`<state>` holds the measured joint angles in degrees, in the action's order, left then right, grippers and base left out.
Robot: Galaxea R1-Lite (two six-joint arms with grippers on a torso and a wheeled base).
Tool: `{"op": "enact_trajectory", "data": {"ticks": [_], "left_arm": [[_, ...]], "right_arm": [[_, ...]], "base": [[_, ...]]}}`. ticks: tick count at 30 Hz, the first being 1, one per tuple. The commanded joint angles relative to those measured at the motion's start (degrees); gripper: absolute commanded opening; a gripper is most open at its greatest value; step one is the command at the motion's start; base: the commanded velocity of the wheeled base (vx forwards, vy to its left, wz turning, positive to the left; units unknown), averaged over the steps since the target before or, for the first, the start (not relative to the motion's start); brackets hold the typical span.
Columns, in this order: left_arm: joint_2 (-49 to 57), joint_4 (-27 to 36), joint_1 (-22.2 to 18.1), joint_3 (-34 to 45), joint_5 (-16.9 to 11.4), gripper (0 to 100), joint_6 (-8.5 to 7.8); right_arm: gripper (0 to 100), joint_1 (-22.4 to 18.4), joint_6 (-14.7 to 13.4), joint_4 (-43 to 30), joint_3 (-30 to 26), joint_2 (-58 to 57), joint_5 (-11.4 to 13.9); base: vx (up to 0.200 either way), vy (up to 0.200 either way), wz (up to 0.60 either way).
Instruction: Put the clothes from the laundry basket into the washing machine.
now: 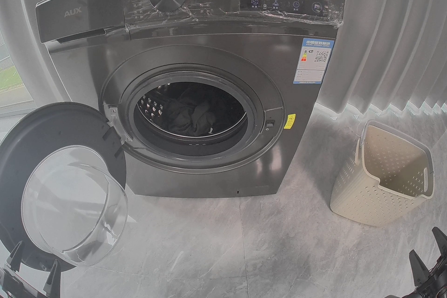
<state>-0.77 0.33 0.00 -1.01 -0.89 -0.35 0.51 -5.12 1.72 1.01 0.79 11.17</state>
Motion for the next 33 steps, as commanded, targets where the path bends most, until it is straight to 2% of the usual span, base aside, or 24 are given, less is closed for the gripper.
{"op": "enact_trajectory", "data": {"ticks": [1, 3, 5, 8, 19, 28, 33], "left_arm": [[0.5, 0.02, 0.0, 1.01, 0.01, 100, 0.0], [0.5, 0.02, 0.0, 1.01, 0.01, 100, 0.0], [0.5, 0.02, 0.0, 1.01, 0.01, 100, 0.0], [0.5, -0.07, 0.0, 1.01, 0.01, 100, 0.0], [0.5, 0.02, 0.0, 1.01, 0.1, 100, 0.09], [0.5, 0.02, 0.0, 1.01, 0.01, 100, 0.0], [0.5, -0.07, 0.0, 1.01, 0.01, 100, -0.09]], "right_arm": [[100, -0.07, 0.55, 0.04, -0.31, -0.35, 0.08], [100, -0.07, 0.81, -0.05, -0.31, -0.35, 0.17], [100, -0.16, 2.92, -0.14, -0.31, -0.35, 0.0], [100, -0.16, 2.83, -0.14, -0.31, -0.35, 0.26], [100, -0.07, 2.66, -0.05, -0.31, -0.35, 0.26], [100, -0.07, 2.66, -0.14, -0.31, -0.35, 0.26], [100, -0.07, 2.66, -0.14, -0.31, -0.35, 0.26]], "base": [[0.0, 0.0, 0.0], [0.0, 0.0, 0.3], [0.0, 0.0, 0.6], [0.0, 0.0, 0.6], [0.0, 0.0, 0.0], [-0.2, 0.0, 0.0], [0.0, 0.0, 0.0]]}}
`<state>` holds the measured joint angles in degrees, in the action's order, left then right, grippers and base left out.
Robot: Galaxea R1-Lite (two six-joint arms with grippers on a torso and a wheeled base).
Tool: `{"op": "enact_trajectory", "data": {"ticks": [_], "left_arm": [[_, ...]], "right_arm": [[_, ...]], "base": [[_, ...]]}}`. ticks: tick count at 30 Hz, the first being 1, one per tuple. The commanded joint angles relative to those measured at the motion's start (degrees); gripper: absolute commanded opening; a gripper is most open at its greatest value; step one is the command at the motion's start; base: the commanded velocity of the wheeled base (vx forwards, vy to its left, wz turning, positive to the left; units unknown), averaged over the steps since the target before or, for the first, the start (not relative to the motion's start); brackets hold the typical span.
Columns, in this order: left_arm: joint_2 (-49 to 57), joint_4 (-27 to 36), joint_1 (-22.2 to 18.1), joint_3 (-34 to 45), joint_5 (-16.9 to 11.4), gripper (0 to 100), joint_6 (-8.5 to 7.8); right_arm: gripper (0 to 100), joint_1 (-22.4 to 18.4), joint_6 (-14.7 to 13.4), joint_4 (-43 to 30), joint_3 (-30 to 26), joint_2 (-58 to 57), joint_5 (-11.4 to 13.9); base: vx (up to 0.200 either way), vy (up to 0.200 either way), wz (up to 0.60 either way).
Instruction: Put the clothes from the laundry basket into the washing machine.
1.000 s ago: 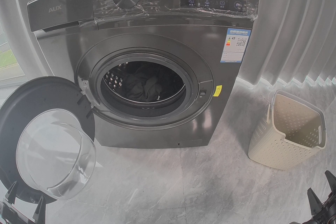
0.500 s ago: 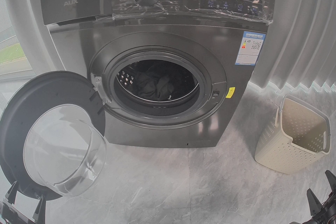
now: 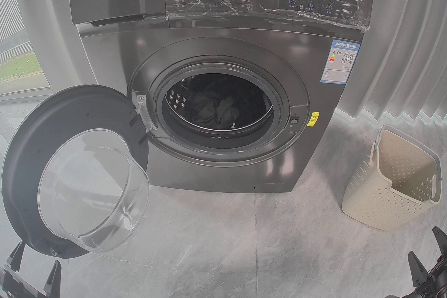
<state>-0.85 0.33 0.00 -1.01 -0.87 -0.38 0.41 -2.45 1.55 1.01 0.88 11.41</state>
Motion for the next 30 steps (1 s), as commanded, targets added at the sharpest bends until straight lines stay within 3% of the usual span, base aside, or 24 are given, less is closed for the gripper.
{"op": "enact_trajectory", "data": {"ticks": [1, 4, 13, 25, 30], "left_arm": [[0.59, -0.07, 0.0, 1.01, -0.01, 100, -0.06], [0.59, 0.02, 0.0, 1.01, -0.01, 100, 0.11], [0.59, -0.07, 0.0, 1.01, -0.01, 100, 0.2], [0.59, -0.07, 0.0, 1.01, -0.01, 100, 0.11], [0.59, -0.07, 0.0, 1.01, -0.01, 100, 0.2]], "right_arm": [[100, 0.02, -0.01, 0.03, -0.31, -0.44, 0.02], [100, -0.06, -0.01, 0.03, -0.31, -0.44, 0.02], [100, 0.02, -0.01, 0.03, -0.31, -0.44, 0.02], [100, 0.02, -0.01, 0.03, -0.31, -0.44, 0.02], [100, 0.02, -0.01, 0.03, -0.31, -0.44, 0.02]], "base": [[0.0, 0.0, 0.0], [0.0, 0.0, 0.0], [0.0, 0.2, 0.0], [0.0, 0.0, 0.0], [0.0, 0.2, 0.0]]}}
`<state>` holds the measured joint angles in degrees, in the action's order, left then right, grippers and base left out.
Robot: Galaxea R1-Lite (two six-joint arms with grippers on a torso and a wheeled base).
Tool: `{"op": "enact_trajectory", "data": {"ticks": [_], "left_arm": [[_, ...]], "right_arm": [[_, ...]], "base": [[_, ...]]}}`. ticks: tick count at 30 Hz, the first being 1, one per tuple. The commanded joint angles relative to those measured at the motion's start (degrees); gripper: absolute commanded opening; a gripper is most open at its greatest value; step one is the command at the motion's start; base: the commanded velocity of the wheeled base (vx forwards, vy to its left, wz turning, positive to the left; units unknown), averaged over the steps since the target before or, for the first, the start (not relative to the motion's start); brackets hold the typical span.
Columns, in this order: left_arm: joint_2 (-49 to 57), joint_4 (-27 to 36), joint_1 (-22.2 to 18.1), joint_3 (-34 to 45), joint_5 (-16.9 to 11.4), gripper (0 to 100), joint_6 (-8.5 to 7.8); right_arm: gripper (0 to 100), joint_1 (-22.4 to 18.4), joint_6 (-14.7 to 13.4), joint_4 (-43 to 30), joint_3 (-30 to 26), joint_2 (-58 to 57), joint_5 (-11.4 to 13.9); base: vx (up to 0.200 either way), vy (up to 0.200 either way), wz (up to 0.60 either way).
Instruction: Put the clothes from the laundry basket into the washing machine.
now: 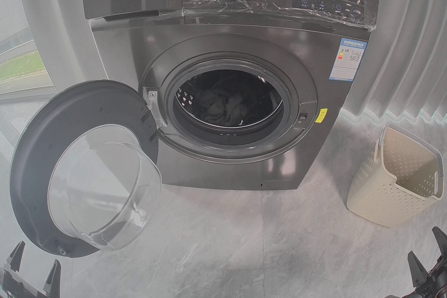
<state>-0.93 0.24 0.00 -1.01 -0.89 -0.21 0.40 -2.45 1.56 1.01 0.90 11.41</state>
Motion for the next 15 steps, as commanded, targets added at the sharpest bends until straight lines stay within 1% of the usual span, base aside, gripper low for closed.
{"op": "enact_trajectory", "data": {"ticks": [1, 13, 15], "left_arm": [[0.66, 0.02, 0.0, 1.01, 0.01, 100, 0.03], [0.66, 0.02, 0.0, 1.01, 0.01, 100, 0.03], [0.66, 0.02, 0.0, 1.01, 0.01, 100, 0.03]], "right_arm": [[100, 0.04, -0.01, 0.02, -0.31, -0.46, 0.02], [100, 0.04, -0.01, 0.02, -0.31, -0.46, 0.02], [100, 0.04, -0.01, 0.02, -0.31, -0.46, 0.02]], "base": [[0.0, 0.2, 0.0], [0.0, 0.2, 0.0], [0.0, 0.0, 0.0]]}}
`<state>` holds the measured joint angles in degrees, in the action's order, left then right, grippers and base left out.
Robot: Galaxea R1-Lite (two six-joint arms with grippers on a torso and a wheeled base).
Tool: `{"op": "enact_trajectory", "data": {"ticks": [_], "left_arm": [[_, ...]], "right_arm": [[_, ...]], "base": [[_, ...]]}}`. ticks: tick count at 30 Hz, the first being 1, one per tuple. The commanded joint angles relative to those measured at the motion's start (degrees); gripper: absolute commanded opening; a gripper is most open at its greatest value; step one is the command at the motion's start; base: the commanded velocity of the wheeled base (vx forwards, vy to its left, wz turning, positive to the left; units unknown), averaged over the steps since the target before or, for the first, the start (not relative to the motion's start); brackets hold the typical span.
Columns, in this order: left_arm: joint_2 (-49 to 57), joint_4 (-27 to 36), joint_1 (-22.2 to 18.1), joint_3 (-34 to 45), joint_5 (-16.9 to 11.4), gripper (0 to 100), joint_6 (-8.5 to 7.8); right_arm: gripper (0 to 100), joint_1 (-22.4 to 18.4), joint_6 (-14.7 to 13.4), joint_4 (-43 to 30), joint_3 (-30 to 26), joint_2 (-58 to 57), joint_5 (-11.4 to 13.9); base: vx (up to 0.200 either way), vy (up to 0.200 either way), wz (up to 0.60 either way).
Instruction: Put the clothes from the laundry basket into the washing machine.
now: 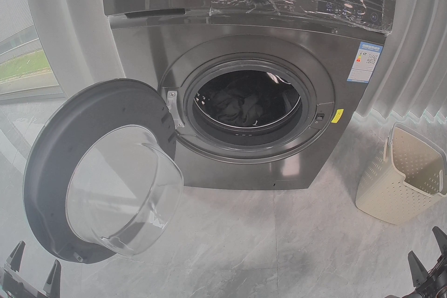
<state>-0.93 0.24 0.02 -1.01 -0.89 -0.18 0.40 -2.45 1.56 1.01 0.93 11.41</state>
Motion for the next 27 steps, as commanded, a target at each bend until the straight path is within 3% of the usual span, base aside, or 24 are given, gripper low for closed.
{"op": "enact_trajectory", "data": {"ticks": [1, 23, 27], "left_arm": [[0.66, 0.02, -0.02, 1.01, 0.01, 100, 0.01], [0.75, 0.02, -0.02, 1.01, 0.01, 100, -0.26], [0.75, 0.02, -0.02, 1.01, 0.01, 100, -0.17]], "right_arm": [[100, 0.04, -0.01, 0.02, -0.31, -0.49, 0.02], [100, -0.05, 0.6, -0.07, -0.31, -0.49, -0.25], [100, -0.05, 1.31, -0.07, -0.31, -0.49, -0.16]], "base": [[0.0, 0.0, 0.0], [0.0, 0.0, 0.0], [0.0, 0.0, 0.6]]}}
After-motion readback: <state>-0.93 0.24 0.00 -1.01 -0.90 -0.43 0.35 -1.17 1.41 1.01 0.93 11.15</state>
